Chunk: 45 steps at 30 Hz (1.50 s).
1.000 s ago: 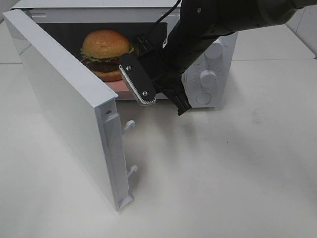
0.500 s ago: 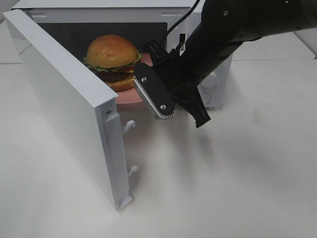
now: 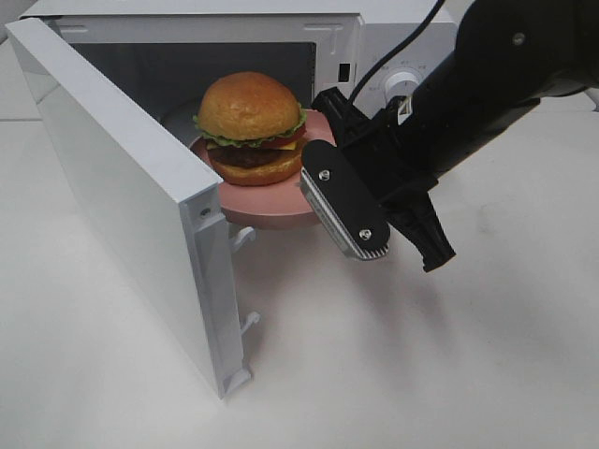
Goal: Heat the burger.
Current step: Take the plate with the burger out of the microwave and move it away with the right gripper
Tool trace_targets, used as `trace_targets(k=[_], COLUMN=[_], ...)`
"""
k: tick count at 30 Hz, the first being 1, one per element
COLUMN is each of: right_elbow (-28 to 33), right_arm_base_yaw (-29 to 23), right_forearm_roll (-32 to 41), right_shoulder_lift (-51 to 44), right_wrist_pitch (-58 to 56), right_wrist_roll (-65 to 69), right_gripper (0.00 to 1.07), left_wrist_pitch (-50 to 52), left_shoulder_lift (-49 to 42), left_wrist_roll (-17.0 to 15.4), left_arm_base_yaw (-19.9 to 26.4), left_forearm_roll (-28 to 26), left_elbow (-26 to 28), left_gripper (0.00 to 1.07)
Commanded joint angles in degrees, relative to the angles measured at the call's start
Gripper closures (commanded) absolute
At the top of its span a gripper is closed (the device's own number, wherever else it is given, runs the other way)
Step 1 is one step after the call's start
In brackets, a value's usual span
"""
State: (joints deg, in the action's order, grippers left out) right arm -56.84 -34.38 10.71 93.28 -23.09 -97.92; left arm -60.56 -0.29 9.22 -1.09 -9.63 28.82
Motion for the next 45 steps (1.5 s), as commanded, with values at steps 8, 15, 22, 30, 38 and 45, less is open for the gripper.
trace_targets(k=[8,15,22,30,38,45], right_elbow=[9.45,14.04,19.54,23.66,28.07,29.34], right_arm_base_yaw=[0.23,0.23,0.23,0.23,0.23,0.23], right_forearm_roll=[0.23,0.23,0.17,-1.72,-1.83,-7.05], right_shoulder_lift=[-10.08,-15.47,-24.01,-31.23,-38.85,-43.83], right_wrist_pitch=[6.19,6.25,5.96,4.13,1.6,-2.98], right_wrist_roll=[0.97,1.09,3.67,7.79,9.91,16.1], right_gripper=[1.07,1.07,1.07,1.07,1.07,1.07], left_wrist_pitch=[0.86,0.86,0.86,0.86,0.86,0.86], left_shoulder_lift=[-1.15,-1.15,-1.15,-1.15,-1.15,-1.15], left_wrist_roll=[-0.52,-0.52,-0.52,-0.52,-0.52,-0.52], left_arm_base_yaw=[0.0,0.0,0.0,0.0,0.0,0.0], left_forearm_roll=[-0.06,-0.06,-0.06,-0.06,-0.06,-0.06], left_elbow=[-0.11,-0.11,-0.11,-0.11,-0.11,-0.11], left_gripper=[0.06,0.06,0.06,0.06,0.06,0.06])
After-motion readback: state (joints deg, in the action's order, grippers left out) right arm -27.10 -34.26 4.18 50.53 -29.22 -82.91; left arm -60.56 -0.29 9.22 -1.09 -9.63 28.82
